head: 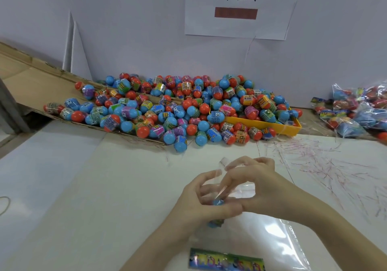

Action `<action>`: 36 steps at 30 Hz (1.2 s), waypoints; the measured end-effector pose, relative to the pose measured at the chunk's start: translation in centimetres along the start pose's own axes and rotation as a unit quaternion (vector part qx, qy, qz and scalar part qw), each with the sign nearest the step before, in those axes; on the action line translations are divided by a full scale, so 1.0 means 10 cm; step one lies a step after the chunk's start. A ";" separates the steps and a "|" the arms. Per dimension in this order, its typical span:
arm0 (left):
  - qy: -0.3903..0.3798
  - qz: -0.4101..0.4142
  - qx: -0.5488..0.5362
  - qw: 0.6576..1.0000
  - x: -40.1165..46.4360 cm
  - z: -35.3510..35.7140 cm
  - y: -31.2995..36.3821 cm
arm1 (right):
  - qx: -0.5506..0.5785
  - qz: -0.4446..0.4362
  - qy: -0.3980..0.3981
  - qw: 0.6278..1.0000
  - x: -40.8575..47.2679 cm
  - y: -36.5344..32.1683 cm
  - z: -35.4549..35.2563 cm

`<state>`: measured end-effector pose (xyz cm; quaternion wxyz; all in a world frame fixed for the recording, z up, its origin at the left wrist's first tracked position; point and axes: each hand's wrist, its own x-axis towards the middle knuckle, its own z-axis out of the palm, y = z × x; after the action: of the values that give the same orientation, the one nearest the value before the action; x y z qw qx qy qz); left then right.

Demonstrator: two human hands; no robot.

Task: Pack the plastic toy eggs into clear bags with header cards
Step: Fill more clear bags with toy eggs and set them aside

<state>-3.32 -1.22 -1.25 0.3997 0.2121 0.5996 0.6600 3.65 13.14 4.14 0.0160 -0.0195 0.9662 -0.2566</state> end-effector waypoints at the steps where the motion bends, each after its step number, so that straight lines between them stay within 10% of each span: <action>1: -0.012 -0.005 0.022 1.000 0.00 -0.01 0.00 | 0.003 0.002 -0.008 1.000 0.00 0.02 -0.01; 4: -0.023 0.009 0.069 0.997 -0.01 0.00 -0.01 | 0.076 -0.011 -0.002 0.997 0.01 0.04 -0.13; 8: 0.017 0.010 0.005 1.000 0.02 -0.02 -0.01 | 0.273 0.028 0.297 0.914 0.33 0.23 -0.35; 10: 0.020 0.015 0.001 1.000 0.01 0.00 0.01 | 0.093 0.139 0.339 0.926 0.59 0.38 -0.33; 13: 0.023 0.012 0.000 1.000 0.02 0.00 0.02 | -0.228 0.205 0.169 0.937 0.83 0.67 -0.15; 19: 0.035 0.008 -0.025 0.999 0.03 0.00 -0.01 | -0.341 0.143 0.188 0.910 0.89 0.85 -0.03; 23: 0.059 0.028 -0.040 0.997 0.03 0.01 -0.01 | 0.000 0.110 0.361 0.926 0.72 0.66 -0.13; 27: 0.076 0.035 -0.045 0.995 0.03 0.03 0.02 | 0.381 -0.028 0.361 0.851 0.35 0.29 -0.37; 36: 0.082 0.057 -0.023 0.995 0.00 0.05 0.05 | 0.453 -0.045 0.179 0.872 0.03 -0.05 -0.38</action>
<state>-3.02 -0.87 -0.70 0.3156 0.1821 0.6015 0.7110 3.17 14.55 7.63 -0.1614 -0.0074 0.7282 -0.6661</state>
